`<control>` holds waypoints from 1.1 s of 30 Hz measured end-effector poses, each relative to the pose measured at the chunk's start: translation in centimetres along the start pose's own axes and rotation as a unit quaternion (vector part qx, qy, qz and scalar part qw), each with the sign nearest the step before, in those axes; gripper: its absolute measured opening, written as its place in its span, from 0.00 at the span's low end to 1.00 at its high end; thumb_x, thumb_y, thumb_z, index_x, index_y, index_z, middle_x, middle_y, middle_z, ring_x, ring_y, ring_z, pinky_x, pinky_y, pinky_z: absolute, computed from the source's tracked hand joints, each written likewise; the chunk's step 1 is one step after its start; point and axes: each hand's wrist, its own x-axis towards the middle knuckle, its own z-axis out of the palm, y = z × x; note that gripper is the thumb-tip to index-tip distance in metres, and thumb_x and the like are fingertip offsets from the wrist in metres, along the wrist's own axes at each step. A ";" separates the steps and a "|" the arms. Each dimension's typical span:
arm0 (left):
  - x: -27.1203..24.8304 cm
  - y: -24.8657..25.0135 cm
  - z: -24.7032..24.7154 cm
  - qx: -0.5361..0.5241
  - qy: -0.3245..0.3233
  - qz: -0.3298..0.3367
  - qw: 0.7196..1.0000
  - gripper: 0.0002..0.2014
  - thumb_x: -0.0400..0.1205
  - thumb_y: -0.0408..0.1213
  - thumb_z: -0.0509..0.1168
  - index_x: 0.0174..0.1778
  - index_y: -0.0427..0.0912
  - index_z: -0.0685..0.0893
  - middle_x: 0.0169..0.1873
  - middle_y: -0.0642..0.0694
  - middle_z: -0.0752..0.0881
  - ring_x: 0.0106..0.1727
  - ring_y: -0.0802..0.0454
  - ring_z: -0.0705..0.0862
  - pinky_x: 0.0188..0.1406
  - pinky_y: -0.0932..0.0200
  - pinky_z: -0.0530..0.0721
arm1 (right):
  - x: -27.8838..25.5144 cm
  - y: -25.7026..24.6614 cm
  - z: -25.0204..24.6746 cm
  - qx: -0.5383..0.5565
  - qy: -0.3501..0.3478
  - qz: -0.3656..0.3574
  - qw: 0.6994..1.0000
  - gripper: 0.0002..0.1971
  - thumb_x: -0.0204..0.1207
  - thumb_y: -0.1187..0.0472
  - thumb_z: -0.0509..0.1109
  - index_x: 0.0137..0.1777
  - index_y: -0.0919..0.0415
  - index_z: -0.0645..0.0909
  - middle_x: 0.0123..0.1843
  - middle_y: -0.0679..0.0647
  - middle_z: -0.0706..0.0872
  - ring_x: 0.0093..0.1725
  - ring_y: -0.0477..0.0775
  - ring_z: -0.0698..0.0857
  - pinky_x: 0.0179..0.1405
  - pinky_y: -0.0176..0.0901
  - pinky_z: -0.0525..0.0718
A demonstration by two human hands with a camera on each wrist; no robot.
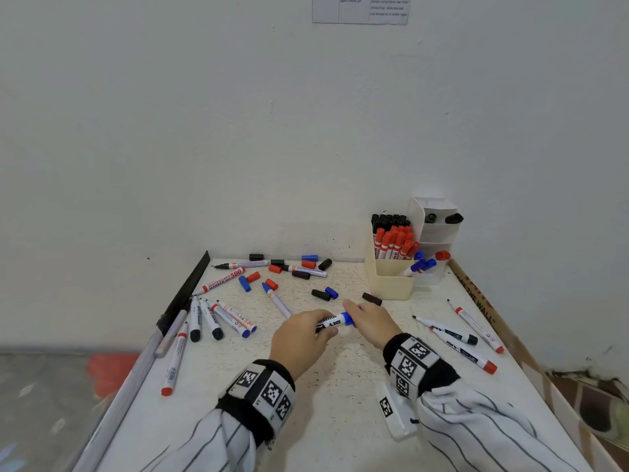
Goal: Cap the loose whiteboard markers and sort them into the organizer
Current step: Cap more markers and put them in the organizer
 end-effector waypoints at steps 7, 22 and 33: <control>0.4 0.5 -1.2 -0.096 -0.076 -0.024 0.992 0.19 0.84 0.49 0.57 0.45 0.38 0.85 0.29 0.47 0.78 0.29 0.54 0.74 0.40 0.55 0.77 | -0.9 -0.4 0.5 0.104 0.058 -0.069 0.990 0.20 0.82 0.61 0.57 0.26 0.56 0.66 0.27 0.51 0.65 0.28 0.47 0.64 0.28 0.38 0.61; 0.8 2.3 -1.4 0.094 -0.029 0.072 0.993 0.17 0.85 0.53 0.53 0.49 0.48 0.84 0.30 0.52 0.78 0.32 0.55 0.75 0.33 0.59 0.76 | -0.8 0.2 -0.7 0.096 0.069 -0.073 0.990 0.19 0.80 0.65 0.53 0.26 0.57 0.61 0.26 0.51 0.63 0.27 0.47 0.62 0.25 0.36 0.59; 1.4 3.5 -0.4 0.103 -0.021 0.081 0.991 0.14 0.85 0.52 0.53 0.43 0.51 0.80 0.28 0.53 0.77 0.32 0.55 0.75 0.30 0.60 0.74 | -0.6 1.3 -2.3 0.059 0.054 -0.089 0.993 0.20 0.83 0.61 0.53 0.27 0.57 0.63 0.26 0.51 0.64 0.28 0.48 0.64 0.28 0.40 0.60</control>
